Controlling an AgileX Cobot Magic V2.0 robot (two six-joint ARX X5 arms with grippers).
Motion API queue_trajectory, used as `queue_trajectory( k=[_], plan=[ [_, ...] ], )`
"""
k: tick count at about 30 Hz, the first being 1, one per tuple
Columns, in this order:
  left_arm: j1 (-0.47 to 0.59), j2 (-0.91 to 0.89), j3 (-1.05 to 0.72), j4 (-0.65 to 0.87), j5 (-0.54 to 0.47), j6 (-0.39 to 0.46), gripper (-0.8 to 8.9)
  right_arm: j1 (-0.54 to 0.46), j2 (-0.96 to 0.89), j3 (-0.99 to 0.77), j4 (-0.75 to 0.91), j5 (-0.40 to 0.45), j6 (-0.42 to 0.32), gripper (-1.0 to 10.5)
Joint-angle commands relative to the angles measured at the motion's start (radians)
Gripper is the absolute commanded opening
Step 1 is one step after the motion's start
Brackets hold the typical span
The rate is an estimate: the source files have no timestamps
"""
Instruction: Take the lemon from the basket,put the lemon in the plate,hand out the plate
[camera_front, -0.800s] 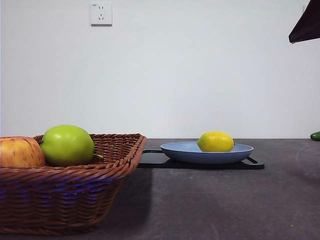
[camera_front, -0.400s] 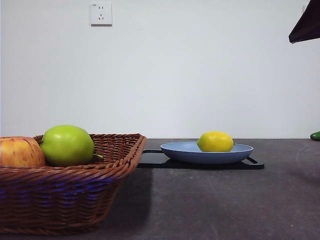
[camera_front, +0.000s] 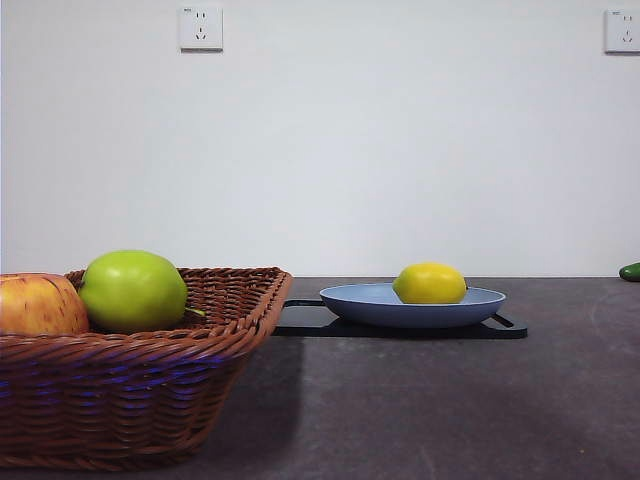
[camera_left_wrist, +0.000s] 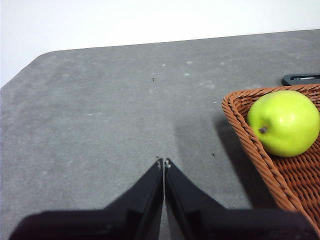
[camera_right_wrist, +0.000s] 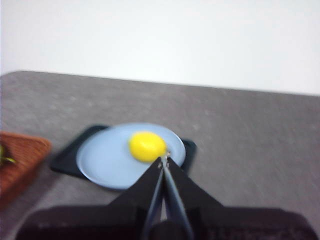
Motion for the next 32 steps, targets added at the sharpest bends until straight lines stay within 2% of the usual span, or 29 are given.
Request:
queue_trajectory(
  k=[1, 12, 20, 26, 32],
  plan=[
    [0.003, -0.002, -0.012, 0.014, 0.002, -0.003, 0.08, -0.063, -0.065, -0.065, 0.008, -0.021, -0.007, 0.0],
    [0.003, -0.002, -0.012, 0.014, 0.001, -0.003, 0.08, -0.139, -0.252, -0.282, 0.01, -0.021, -0.001, 0.0],
    [0.003, -0.002, -0.012, 0.016, 0.001, -0.003, 0.08, -0.151, -0.262, -0.296, 0.001, -0.021, 0.0, 0.0],
    [0.003, -0.002, -0.012, 0.029, 0.001, -0.003, 0.08, -0.151, -0.262, -0.307, -0.004, -0.016, 0.07, 0.0],
    [0.003, -0.002, -0.012, 0.028, 0.001, -0.003, 0.08, -0.151, -0.262, -0.307, -0.004, -0.016, 0.069, 0.0]
  ],
)
